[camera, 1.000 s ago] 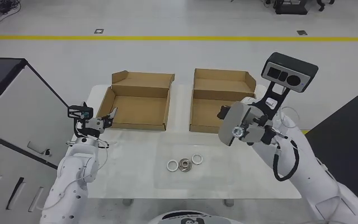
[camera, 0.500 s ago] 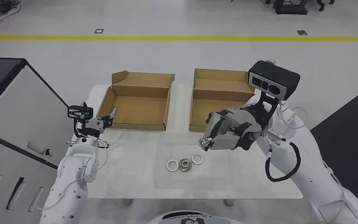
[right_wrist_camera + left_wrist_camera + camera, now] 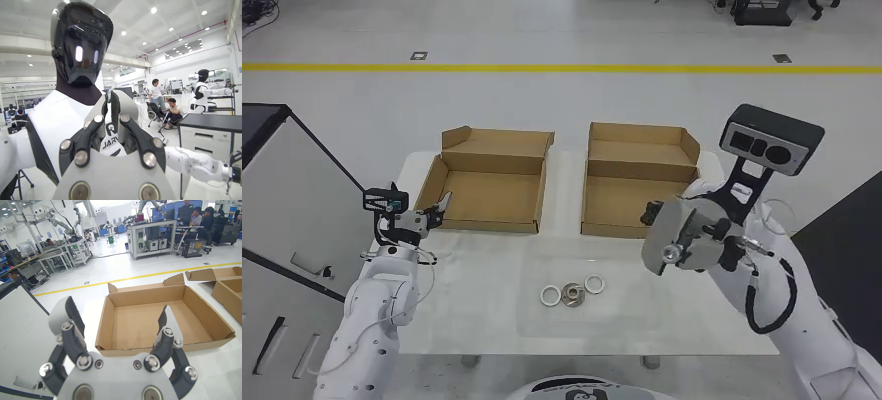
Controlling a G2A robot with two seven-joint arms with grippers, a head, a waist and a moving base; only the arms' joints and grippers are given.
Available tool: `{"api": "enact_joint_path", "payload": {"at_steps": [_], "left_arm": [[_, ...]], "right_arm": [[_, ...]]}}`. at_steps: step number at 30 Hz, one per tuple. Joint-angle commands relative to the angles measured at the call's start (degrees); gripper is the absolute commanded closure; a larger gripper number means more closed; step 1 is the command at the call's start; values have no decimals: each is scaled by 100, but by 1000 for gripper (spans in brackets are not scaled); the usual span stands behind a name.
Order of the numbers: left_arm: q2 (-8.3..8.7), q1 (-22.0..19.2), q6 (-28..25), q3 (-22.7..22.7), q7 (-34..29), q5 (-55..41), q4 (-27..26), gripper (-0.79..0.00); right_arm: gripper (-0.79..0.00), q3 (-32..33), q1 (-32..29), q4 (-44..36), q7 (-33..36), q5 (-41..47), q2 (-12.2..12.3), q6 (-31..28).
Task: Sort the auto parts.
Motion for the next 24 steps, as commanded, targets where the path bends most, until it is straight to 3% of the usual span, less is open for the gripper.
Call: {"api": "enact_joint_path", "payload": {"at_steps": [1,14,24], "left_arm": [[0,0,0,0,0,0,0,-785],[0,0,0,0,0,0,0,-785],[0,0,0,0,0,0,0,-785]], "right_arm": [[0,53,-74,-65,-31,115,-3,-32],[0,53,-61,38,246,-360,-59,261],[0,-31,-35,82,-134,-1051,-146,506]]}}
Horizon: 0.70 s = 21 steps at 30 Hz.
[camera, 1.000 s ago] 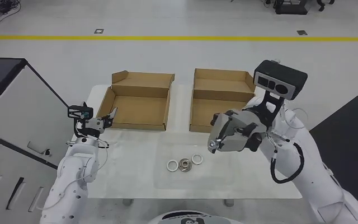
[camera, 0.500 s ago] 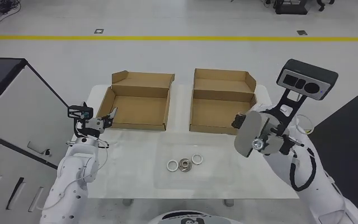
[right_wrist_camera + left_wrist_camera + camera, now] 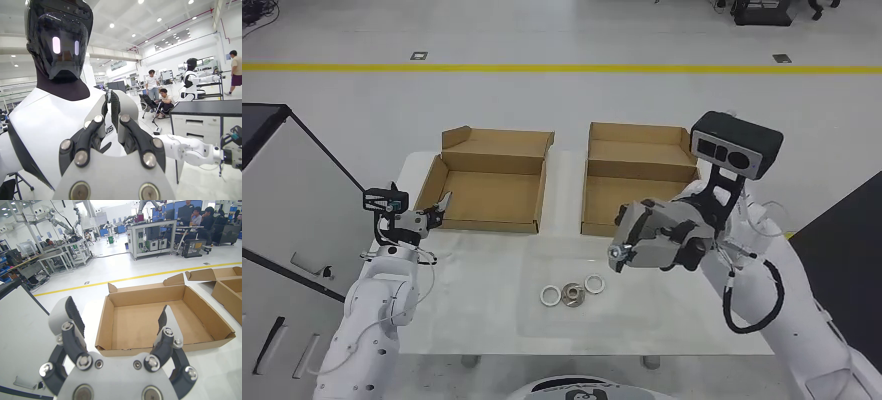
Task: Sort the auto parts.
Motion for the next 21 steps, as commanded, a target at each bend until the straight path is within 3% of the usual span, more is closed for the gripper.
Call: {"api": "enact_joint_path", "payload": {"at_steps": [1,6,14,21], "left_arm": [[0,0,0,0,0,0,0,-785],[0,0,0,0,0,0,0,-785],[0,0,0,0,0,0,0,-785],[0,0,0,0,0,0,0,-785]], "right_arm": [[0,-13,-15,4,-55,-51,-13,-2],[0,-59,-115,38,-175,44,-49,-102],[0,-110,-371,109,44,1228,-94,-579],[0,-47,-566,-118,110,1680,-130,-514]]}}
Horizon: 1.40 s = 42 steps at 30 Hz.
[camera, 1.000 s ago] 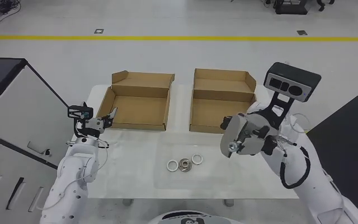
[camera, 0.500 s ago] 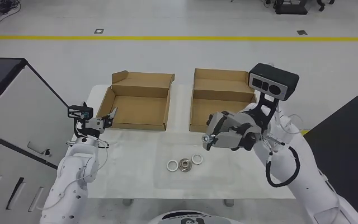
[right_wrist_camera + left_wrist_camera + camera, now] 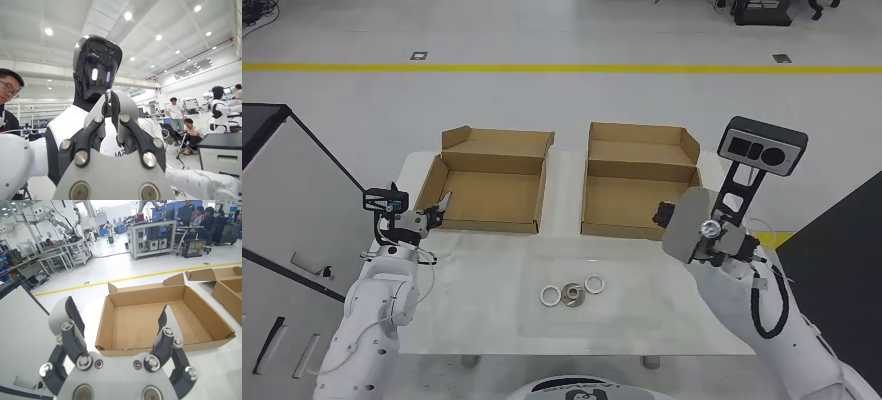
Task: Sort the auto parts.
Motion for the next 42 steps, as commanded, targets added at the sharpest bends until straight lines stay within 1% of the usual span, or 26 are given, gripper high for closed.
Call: {"api": "enact_joint_path", "payload": {"at_steps": [1,11,21,30,42], "left_arm": [[0,0,0,0,0,0,0,-785],[0,0,0,0,0,0,0,-785],[0,0,0,0,0,0,0,-785],[0,0,0,0,0,0,0,-785],[0,0,0,0,0,0,0,-785]], "right_arm": [[0,27,-28,-33,58,-16,-6,57],[0,86,-9,-121,327,-175,-68,326],[0,77,186,90,680,-575,-116,680],[0,3,301,70,736,-558,-183,735],[0,3,301,70,736,-558,-183,735]]}}
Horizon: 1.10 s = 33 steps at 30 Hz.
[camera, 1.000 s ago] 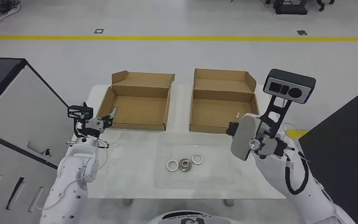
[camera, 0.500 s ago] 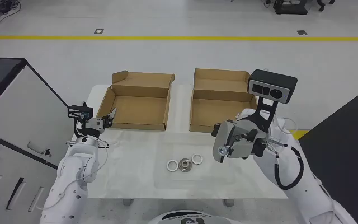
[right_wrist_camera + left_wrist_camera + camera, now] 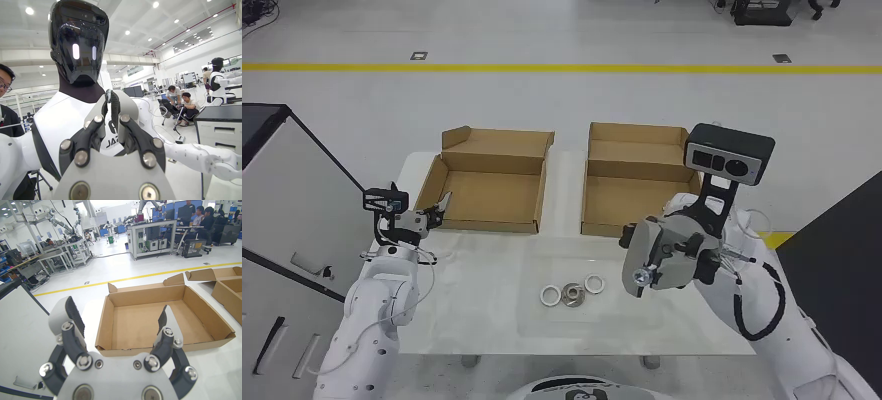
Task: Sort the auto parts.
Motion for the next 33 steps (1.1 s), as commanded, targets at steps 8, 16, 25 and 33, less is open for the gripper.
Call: {"api": "enact_joint_path", "payload": {"at_steps": [8,16,25,33], "left_arm": [[0,0,0,0,0,0,0,-785],[0,0,0,0,0,0,0,-785],[0,0,0,0,0,0,0,-785],[0,0,0,0,0,0,0,-785]], "right_arm": [[0,-3,-266,-197,-63,329,-35,-62],[0,117,-367,-322,44,643,-77,45],[0,99,-472,-293,66,872,-162,67],[0,61,-575,-152,58,1020,-233,70]]}}
